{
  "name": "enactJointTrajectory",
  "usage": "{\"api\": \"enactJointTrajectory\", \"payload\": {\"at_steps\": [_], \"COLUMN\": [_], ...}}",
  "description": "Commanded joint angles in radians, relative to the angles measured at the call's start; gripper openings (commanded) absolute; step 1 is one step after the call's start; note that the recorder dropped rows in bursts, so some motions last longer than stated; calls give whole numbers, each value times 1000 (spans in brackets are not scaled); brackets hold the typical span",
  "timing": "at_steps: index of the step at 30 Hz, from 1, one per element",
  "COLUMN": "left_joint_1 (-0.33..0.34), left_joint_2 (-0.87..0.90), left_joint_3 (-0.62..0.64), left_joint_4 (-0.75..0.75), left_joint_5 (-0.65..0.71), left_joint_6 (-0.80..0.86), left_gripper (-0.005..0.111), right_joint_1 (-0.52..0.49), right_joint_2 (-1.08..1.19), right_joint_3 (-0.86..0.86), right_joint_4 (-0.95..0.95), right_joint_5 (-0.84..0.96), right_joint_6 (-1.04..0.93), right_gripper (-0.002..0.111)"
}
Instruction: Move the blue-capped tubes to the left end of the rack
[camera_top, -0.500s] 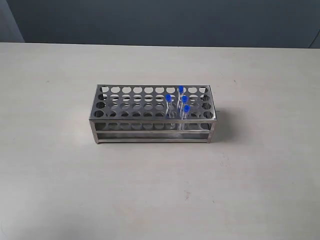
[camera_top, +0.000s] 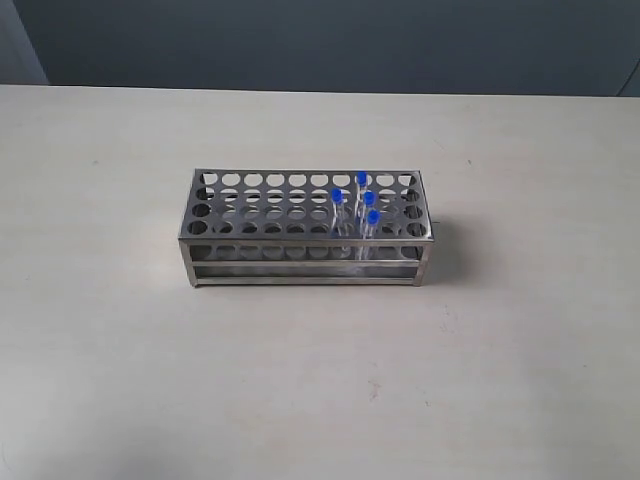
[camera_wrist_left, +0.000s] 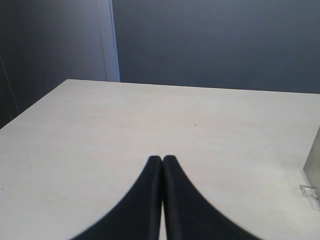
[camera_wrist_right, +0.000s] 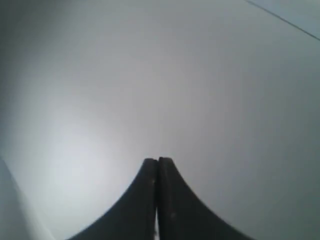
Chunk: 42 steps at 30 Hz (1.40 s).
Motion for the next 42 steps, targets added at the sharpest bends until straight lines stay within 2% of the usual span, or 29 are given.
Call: {"api": "enactJointTrajectory", "payload": {"at_steps": [1,3,5,7,8,9,10,13,15,16,18,19,21,23,25,27,29,31,34,36,38,42], "left_joint_1": [-7,-7,-7,-7,-7,-7,-7,-7,-7,-7,-7,-7,-7,-7,-7,-7,-7,-7,-7,-7,-7,-7], "left_joint_2": [-4,-4,-4,-4,-4,-4,-4,-4,-4,-4,-4,-4,-4,-4,-4,-4,-4,-4,-4,-4,-4,-4], "left_joint_3": [3,3,3,3,3,3,3,3,3,3,3,3,3,3,3,3,3,3,3,3,3,3], "left_joint_4": [-4,-4,-4,-4,-4,-4,-4,-4,-4,-4,-4,-4,-4,-4,-4,-4,-4,-4,-4,-4,-4,-4], "left_joint_5": [-3,-3,-3,-3,-3,-3,-3,-3,-3,-3,-3,-3,-3,-3,-3,-3,-3,-3,-3,-3,-3,-3], "left_joint_6": [-2,-2,-2,-2,-2,-2,-2,-2,-2,-2,-2,-2,-2,-2,-2,-2,-2,-2,-2,-2,-2,-2], "left_gripper": [0,0,0,0,0,0,0,0,0,0,0,0,0,0,0,0,0,0,0,0,0,0], "right_joint_1": [-5,-5,-5,-5,-5,-5,-5,-5,-5,-5,-5,-5,0,39,92,145,203,270,348,382,404,423], "right_joint_2": [-2,-2,-2,-2,-2,-1,20,162,342,441,624,686,826,940,1014,1031,1055,1106,1213,1270,1317,1391], "right_joint_3": [2,2,2,2,2,-5,-38,-260,-468,-556,-776,-886,-1092,-1205,-1177,-1053,-878,-729,-581,-522,-494,-492], "right_joint_4": [-53,-63,-116,-201,-231,-221,-205,-44,60,59,-48,-115,-353,-600,-771,-846,-837,-732,-450,-294,-269,-393], "right_joint_5": [360,520,510,342,199,78,40,182,138,84,-1,21,241,482,498,318,120,84,78,-10,-95,-160], "right_joint_6": [61,50,32,11,-39,-130,-228,-633,-921,-975,-986,-949,-757,-480,-290,-247,-243,-317,-629,-762,-798,-788], "right_gripper": [-1,-1,-1,-1,-1,-1,-1,-1,-1,-1,-1,-1,-1,-1,-1,-1,-1,-1,-1,-1,-1,0]}}
